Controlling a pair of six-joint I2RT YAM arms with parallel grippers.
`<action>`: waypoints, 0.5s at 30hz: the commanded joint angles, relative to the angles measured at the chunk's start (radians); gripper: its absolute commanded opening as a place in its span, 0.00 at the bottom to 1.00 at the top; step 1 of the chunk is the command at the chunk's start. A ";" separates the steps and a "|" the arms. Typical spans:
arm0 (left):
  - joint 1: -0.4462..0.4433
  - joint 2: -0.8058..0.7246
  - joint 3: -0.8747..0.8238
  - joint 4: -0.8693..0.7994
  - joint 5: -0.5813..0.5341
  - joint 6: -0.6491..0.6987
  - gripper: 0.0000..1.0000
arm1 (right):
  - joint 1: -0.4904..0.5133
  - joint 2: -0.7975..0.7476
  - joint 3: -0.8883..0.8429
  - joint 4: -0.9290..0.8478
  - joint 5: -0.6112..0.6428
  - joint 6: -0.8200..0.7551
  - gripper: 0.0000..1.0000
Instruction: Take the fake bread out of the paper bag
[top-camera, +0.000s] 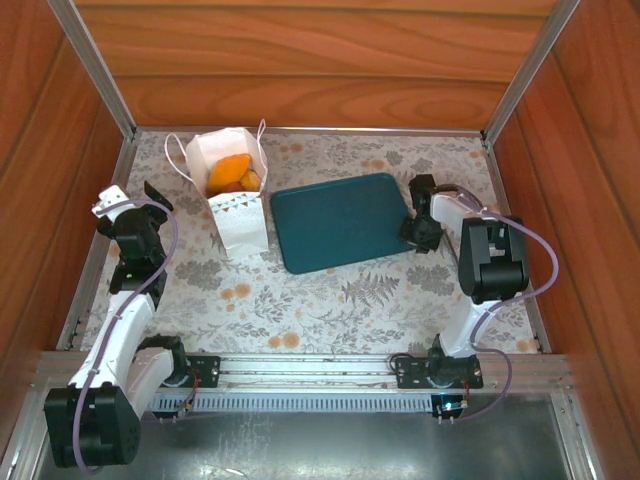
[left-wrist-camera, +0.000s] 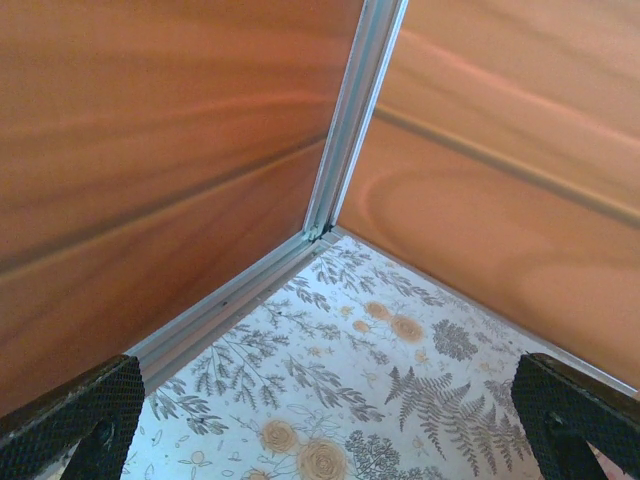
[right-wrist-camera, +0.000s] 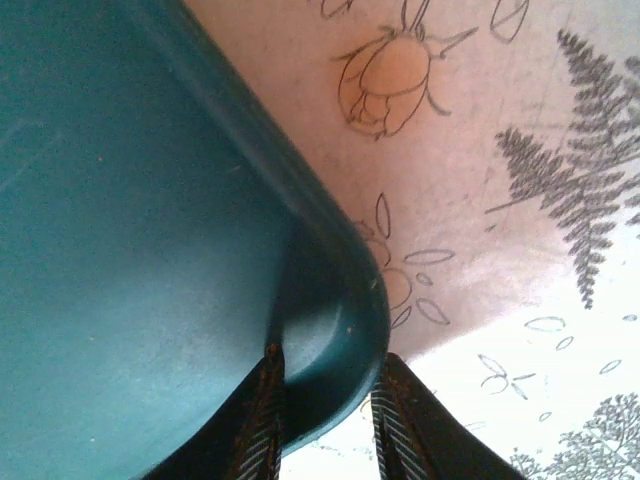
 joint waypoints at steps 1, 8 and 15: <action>0.006 0.004 0.033 -0.026 0.005 0.014 1.00 | 0.045 0.021 -0.066 -0.097 -0.020 0.035 0.30; 0.006 0.010 0.046 -0.050 0.015 0.011 1.00 | 0.093 -0.051 -0.080 -0.138 -0.006 0.045 0.50; 0.005 0.006 0.048 -0.062 0.046 0.011 1.00 | 0.084 -0.142 -0.010 -0.216 0.106 0.006 0.82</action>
